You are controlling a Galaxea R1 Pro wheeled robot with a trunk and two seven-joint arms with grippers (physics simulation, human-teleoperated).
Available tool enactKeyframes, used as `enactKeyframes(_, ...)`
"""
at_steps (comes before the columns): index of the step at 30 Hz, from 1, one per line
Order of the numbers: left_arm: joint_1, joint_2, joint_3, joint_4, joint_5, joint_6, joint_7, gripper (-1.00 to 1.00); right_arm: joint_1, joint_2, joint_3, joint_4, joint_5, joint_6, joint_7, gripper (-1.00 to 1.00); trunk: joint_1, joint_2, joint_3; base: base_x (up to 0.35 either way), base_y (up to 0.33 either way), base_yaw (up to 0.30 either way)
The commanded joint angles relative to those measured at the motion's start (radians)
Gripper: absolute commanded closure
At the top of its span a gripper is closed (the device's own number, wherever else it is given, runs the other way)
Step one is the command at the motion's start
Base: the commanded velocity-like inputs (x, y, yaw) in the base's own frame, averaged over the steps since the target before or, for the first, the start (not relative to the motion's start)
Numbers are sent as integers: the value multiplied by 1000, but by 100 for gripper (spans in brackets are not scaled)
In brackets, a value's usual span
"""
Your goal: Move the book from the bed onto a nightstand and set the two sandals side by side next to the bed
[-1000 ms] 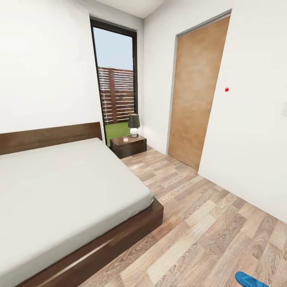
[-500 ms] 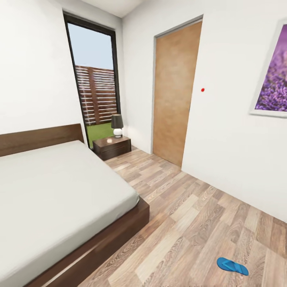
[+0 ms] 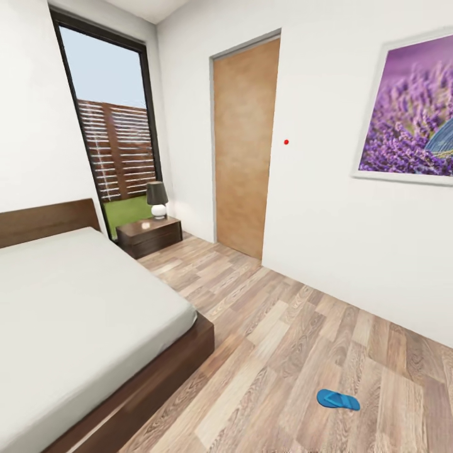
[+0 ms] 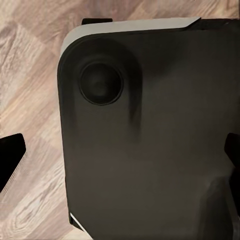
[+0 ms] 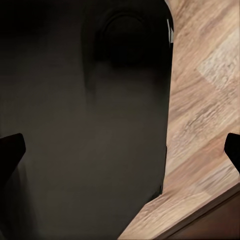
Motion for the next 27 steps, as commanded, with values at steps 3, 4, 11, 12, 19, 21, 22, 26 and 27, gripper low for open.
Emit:
enactKeyframes(3,0,0,1,-2,0,0,0,-100,0,0,-1,0,0,-1,-1,-100,0,0,-1,0,0,-282)
enactKeyframes(4,0,0,1,-2,0,0,0,-100,0,1,0,0,0,-1,-1,-100,0,0,-1,0,0,-282)
enactKeyframes(11,0,1,2,-3,0,0,0,-100,0,1,-1,0,0,-1,-1,-100,0,0,-1,0,0,-282)
enactKeyframes(12,0,1,2,-5,0,0,0,-100,0,1,-1,0,0,-1,-1,-100,0,0,-1,0,0,-282)
enactKeyframes(19,0,1,3,-88,1,0,0,-100,0,-1,-2,-6,0,-2,-1,-100,0,0,-1,0,0,-282)
enactKeyframes(21,0,1,3,-129,1,1,0,-100,0,-2,-3,-11,0,-2,-1,-100,0,0,-1,0,0,-283)
enactKeyframes(22,0,1,3,-144,1,1,0,-100,0,-2,-4,-12,0,-2,-1,-100,0,0,-1,0,0,-283)
enactKeyframes(26,0,1,3,-266,4,0,0,-100,0,-4,-11,-38,0,-8,0,-100,0,0,-1,0,0,-283)
enactKeyframes(27,0,1,3,-302,5,0,0,-100,0,-5,-12,-64,0,-9,0,-100,0,0,-1,0,0,-283)
